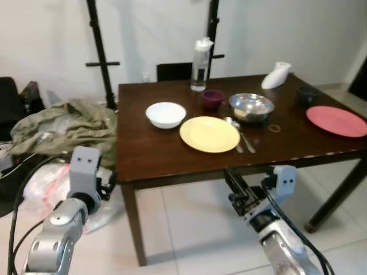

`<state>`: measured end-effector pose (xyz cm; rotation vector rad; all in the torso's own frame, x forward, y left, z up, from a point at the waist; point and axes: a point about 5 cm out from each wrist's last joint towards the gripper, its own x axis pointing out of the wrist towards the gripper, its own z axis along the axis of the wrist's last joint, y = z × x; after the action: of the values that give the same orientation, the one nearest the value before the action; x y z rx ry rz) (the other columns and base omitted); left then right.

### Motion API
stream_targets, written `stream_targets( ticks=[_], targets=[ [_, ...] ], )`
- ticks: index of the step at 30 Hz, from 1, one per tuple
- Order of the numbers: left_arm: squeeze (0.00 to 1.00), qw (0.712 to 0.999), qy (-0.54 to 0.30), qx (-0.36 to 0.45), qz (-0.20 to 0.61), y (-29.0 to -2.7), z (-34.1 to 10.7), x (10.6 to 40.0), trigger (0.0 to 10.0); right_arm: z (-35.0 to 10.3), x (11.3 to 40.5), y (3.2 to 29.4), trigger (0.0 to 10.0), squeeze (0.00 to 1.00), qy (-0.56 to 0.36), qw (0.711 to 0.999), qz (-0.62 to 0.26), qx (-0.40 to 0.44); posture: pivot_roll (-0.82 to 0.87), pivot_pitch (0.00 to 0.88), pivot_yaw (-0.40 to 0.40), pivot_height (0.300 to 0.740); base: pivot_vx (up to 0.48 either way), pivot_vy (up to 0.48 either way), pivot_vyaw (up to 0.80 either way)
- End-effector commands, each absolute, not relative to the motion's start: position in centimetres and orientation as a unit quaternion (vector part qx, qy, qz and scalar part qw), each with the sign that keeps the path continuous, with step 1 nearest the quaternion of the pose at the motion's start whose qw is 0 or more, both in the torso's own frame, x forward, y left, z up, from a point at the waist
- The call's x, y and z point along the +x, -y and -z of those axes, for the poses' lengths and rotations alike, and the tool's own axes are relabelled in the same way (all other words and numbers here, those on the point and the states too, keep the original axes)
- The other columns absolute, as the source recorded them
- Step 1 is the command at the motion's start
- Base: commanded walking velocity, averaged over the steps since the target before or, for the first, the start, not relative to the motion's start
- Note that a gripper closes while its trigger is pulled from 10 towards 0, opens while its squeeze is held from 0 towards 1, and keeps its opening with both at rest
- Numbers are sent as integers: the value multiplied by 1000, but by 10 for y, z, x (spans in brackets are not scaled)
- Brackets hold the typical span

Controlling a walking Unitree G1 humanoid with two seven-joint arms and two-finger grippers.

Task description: Setting the table

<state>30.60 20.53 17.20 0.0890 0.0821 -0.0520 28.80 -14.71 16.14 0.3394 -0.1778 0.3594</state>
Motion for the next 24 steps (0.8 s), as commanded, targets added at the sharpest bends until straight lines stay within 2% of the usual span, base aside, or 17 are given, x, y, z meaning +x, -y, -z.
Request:
stream_targets(
  ticks=[1, 7, 24],
  targets=[
    [0, 998, -37, 49, 25, -202, -172, 309, 10000, -164, 290, 157, 10000, 0, 100, 970, -150, 164, 80, 0, 77, 740, 428, 0, 0],
    [0, 998, -26, 52, 36, -194, -176, 315, 10000, -180, 290, 158, 10000, 0, 127, 964, -164, 165, 74, 0, 82, 740, 428, 0, 0],
    [0, 996, -12, 61, 59, -185, -177, 317, 10000, -176, 291, 156, 10000, 0, 121, 966, -166, 159, 70, 0, 87, 740, 439, 0, 0]
  ],
)
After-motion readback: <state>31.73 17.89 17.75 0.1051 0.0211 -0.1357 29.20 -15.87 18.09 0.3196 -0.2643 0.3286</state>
